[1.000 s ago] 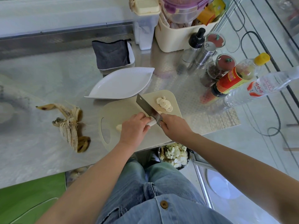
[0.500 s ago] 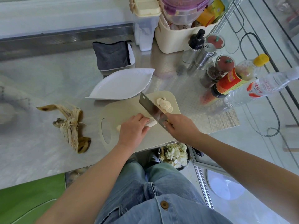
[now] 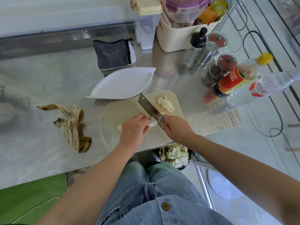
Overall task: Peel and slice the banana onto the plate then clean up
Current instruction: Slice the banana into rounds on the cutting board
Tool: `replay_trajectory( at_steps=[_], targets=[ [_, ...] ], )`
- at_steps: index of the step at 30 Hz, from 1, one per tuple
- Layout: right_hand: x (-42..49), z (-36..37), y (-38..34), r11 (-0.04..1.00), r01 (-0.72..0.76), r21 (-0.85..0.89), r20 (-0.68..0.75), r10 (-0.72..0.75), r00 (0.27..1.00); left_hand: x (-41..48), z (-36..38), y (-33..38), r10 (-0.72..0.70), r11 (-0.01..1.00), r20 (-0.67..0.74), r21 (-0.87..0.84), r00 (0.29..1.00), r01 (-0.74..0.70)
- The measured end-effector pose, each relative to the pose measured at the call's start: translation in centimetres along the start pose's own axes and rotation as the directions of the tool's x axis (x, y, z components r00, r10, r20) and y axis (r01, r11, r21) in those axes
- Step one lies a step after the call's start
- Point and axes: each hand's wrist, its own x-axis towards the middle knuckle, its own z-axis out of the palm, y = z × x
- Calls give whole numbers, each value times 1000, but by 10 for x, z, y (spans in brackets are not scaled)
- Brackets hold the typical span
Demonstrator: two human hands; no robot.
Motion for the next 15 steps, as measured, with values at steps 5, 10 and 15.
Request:
replay_trajectory(
  at_steps=[5,10,15],
  targets=[
    [2,5,1,1000,1,-9,11,0,1000,0,1,-1,-4,1000,9,-15,1000,4],
    [-3,-13,1,999,27,16,-57,-26,998,0,1,-2,0,1000,11,-9,1000,0],
    [-11,-25,-1,998,62,-14,-39,-62,997,0,1,-1,-1,1000,11,-2,1000,1]
  ],
)
